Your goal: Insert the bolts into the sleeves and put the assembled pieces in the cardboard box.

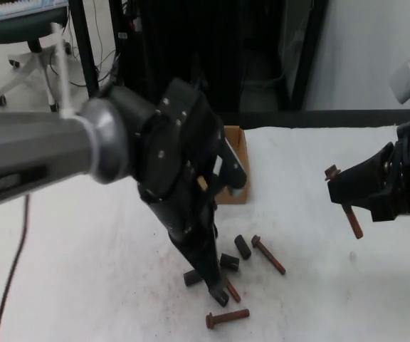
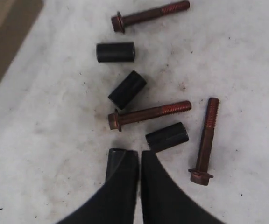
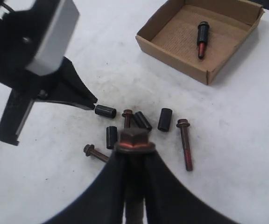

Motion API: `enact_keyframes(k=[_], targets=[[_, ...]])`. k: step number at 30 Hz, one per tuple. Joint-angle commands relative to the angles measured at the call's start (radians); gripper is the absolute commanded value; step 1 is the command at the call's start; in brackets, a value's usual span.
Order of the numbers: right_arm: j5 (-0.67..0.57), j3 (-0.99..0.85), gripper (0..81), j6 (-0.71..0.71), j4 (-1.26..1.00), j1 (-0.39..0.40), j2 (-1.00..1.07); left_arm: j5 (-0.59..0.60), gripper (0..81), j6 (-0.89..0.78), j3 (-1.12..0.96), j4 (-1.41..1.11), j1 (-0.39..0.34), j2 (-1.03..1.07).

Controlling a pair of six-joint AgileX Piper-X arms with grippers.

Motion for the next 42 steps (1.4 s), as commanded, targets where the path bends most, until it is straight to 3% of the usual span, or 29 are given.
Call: enact_keyframes(k=[1,3,6,13,19,42], targets=[[-0.021,-0.002,0.8,0.002,-0.001,-0.003,-0.010,-0.002,18.1,0.007,-0.038,0.051,0.001,0.035],[-0.021,-0.002,0.8,0.002,-0.001,-0.003,-0.010,-0.031,29.3,0.007,-0.076,0.098,0.001,0.081],[-0.021,-0.002,0.8,0.002,-0.001,-0.003,-0.010,-0.083,39.2,0.017,-0.119,0.129,0.001,0.133],[-0.021,-0.002,0.8,-0.020,0.051,-0.003,-0.010,-0.152,39.5,0.071,-0.159,0.130,0.001,0.202],[-0.019,-0.002,0.8,-0.082,0.127,-0.003,-0.010,-0.153,39.5,0.085,-0.159,0.126,0.001,0.218],[-0.019,-0.002,0.8,-0.084,0.129,-0.003,-0.010,-0.181,39.5,0.127,-0.159,0.153,0.001,0.265]])
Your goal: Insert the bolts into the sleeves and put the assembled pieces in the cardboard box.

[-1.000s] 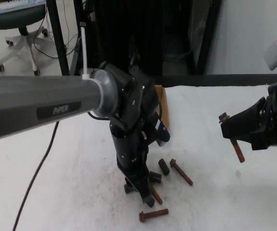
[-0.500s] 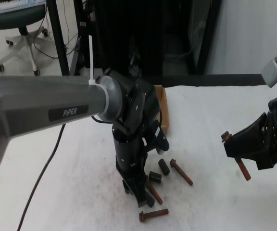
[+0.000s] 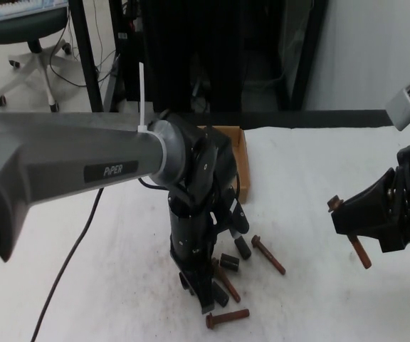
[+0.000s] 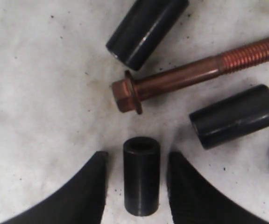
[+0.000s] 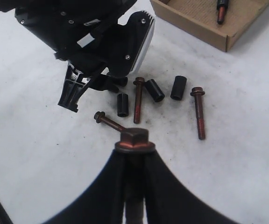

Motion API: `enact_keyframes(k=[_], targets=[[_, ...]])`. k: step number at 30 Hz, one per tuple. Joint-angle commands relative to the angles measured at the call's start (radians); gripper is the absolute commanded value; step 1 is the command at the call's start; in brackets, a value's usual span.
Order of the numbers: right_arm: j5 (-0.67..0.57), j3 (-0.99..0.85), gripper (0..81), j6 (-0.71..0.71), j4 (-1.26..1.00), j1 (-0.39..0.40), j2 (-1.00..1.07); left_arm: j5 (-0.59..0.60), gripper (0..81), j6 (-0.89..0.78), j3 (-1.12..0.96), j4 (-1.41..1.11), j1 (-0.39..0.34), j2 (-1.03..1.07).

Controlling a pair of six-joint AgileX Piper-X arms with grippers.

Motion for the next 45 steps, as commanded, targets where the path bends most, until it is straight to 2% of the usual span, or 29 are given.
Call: enact_keyframes(k=[1,27,29,31,32,33,36,40,45], targets=[[-0.010,-0.002,0.8,-0.006,-0.004,-0.003,-0.010,-0.009,39.5,0.001,-0.003,0.008,0.001,0.005],[-0.008,-0.002,0.8,-0.008,-0.004,-0.003,-0.010,-0.009,38.8,0.001,-0.003,-0.056,-0.001,0.005],[-0.008,-0.002,0.8,-0.008,-0.004,-0.003,-0.010,-0.009,33.8,0.001,-0.003,-0.056,-0.001,0.005],[-0.008,-0.002,0.8,-0.008,-0.004,-0.003,-0.010,-0.009,20.6,0.001,-0.003,-0.056,-0.001,0.005],[-0.008,-0.002,0.8,-0.008,-0.004,-0.003,-0.010,-0.009,8.3,0.001,-0.003,-0.056,-0.001,0.005],[-0.008,-0.002,0.8,-0.008,-0.004,-0.003,-0.010,-0.009,0.9,0.001,-0.003,-0.052,-0.001,0.005],[-0.006,-0.002,0.8,-0.008,-0.004,-0.003,-0.010,-0.010,0.3,0.017,-0.003,-0.032,-0.001,0.005],[-0.004,-0.002,0.8,-0.008,-0.014,-0.003,-0.010,-0.072,0.3,0.017,-0.003,-0.007,-0.001,-0.019],[-0.004,-0.002,0.8,0.016,-0.090,-0.003,-0.010,-0.071,0.3,-0.020,-0.003,-0.043,0.002,-0.144]])
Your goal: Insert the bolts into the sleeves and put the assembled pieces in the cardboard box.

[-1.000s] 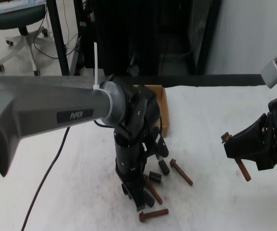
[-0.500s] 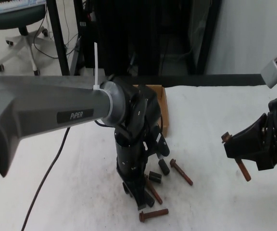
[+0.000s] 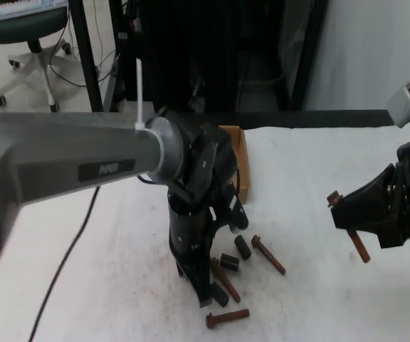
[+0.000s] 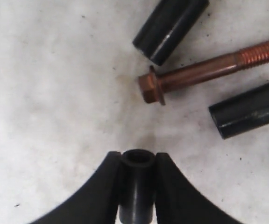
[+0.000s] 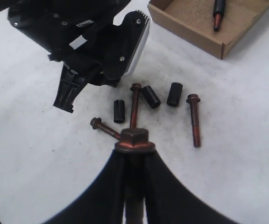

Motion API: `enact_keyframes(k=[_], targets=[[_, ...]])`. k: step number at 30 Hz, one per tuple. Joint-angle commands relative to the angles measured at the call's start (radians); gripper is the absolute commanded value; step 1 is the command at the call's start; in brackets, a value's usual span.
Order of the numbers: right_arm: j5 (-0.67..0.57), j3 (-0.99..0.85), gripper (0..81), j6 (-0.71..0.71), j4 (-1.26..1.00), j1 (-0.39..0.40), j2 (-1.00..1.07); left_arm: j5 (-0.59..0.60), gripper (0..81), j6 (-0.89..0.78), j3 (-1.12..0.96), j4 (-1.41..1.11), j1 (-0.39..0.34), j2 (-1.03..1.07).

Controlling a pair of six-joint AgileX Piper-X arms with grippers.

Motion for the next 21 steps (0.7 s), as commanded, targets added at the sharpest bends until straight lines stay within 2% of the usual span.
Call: enact_keyframes(k=[1,6,12,18,21], targets=[[-0.006,-0.002,0.8,0.039,-0.088,-0.003,-0.010,0.006,0.3,-0.063,-0.007,-0.044,0.006,-0.131],[-0.048,0.003,0.8,0.187,-0.288,-0.003,-0.010,0.251,0.3,-0.331,0.059,-0.221,0.047,-0.360],[-0.115,0.042,0.8,0.457,-0.643,-0.003,-0.010,0.391,0.3,-0.538,0.352,-0.567,0.086,-0.665],[-0.201,0.123,0.8,0.751,-1.050,-0.003,-0.010,0.586,0.3,-0.747,0.756,-1.115,0.094,-0.915],[-0.255,0.160,0.8,0.848,-1.200,-0.003,-0.010,0.600,0.3,-0.892,0.938,-1.442,0.094,-0.972]])
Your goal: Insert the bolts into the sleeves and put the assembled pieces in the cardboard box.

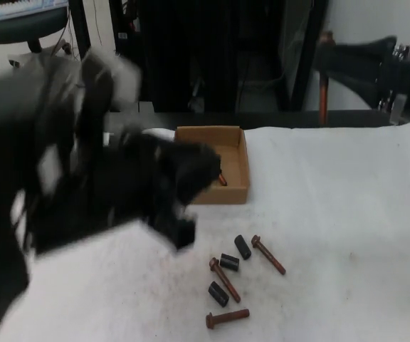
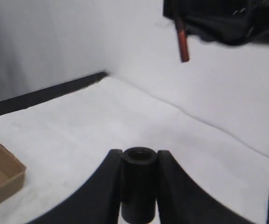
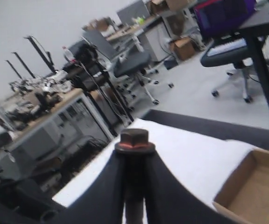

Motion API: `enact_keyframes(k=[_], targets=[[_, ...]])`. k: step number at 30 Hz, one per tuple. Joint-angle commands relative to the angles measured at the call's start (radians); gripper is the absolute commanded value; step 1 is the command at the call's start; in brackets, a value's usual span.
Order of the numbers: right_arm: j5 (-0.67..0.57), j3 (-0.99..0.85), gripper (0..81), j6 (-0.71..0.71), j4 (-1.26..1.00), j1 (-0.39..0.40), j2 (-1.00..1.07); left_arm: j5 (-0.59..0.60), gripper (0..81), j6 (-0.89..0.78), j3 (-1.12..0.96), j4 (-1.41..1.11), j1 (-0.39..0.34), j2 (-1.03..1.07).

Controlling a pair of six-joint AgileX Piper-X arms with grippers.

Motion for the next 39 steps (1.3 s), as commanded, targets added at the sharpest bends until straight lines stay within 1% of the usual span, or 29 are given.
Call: enact_keyframes(k=[1,4,8,11,18,23,24,26,28,29,31,33,37,39], targets=[[-0.063,0.028,0.8,0.099,-0.153,-0.001,-0.010,0.041,0.3,-0.163,0.198,-0.457,0.003,-0.061],[-0.119,0.052,0.8,0.149,-0.220,-0.001,-0.010,0.041,0.3,-0.193,0.295,-0.638,0.003,-0.057],[-0.164,0.061,0.8,0.151,-0.226,0.010,-0.010,0.061,0.3,-0.195,0.348,-0.649,0.003,-0.058],[-0.166,0.063,0.8,0.151,-0.224,0.040,-0.010,0.061,0.3,-0.193,0.361,-0.646,0.003,-0.058],[-0.156,0.063,0.8,0.146,-0.235,0.157,-0.010,0.067,0.3,-0.193,0.361,-0.643,0.003,-0.058],[-0.098,0.063,0.8,0.087,-0.240,0.251,-0.010,0.081,0.3,-0.193,0.361,-0.586,0.003,-0.058],[-0.079,0.063,0.8,0.087,-0.240,0.261,-0.010,0.075,0.3,-0.179,0.361,-0.544,0.003,-0.058],[-0.058,0.063,0.8,0.087,-0.240,0.268,-0.010,0.072,0.3,-0.086,0.361,-0.414,0.003,-0.058],[-0.058,0.063,0.8,0.087,-0.238,0.266,-0.010,-0.006,0.3,0.004,0.361,-0.196,0.003,-0.056],[-0.058,0.063,0.8,0.087,-0.238,0.266,-0.010,-0.063,0.3,0.022,0.358,-0.106,0.003,-0.051],[-0.053,0.063,0.8,0.087,-0.238,0.266,-0.010,-0.103,0.3,0.032,0.343,0.089,0.003,-0.031],[-0.053,0.063,0.8,0.087,-0.238,0.266,-0.010,-0.100,0.3,0.032,0.303,0.249,0.003,-0.007],[-0.053,0.063,0.8,0.087,-0.233,0.266,-0.010,-0.099,0.3,0.032,0.184,0.475,0.003,0.063],[-0.053,0.063,0.8,0.066,-0.196,0.266,-0.010,-0.099,0.3,0.035,0.103,0.566,0.003,0.118]])
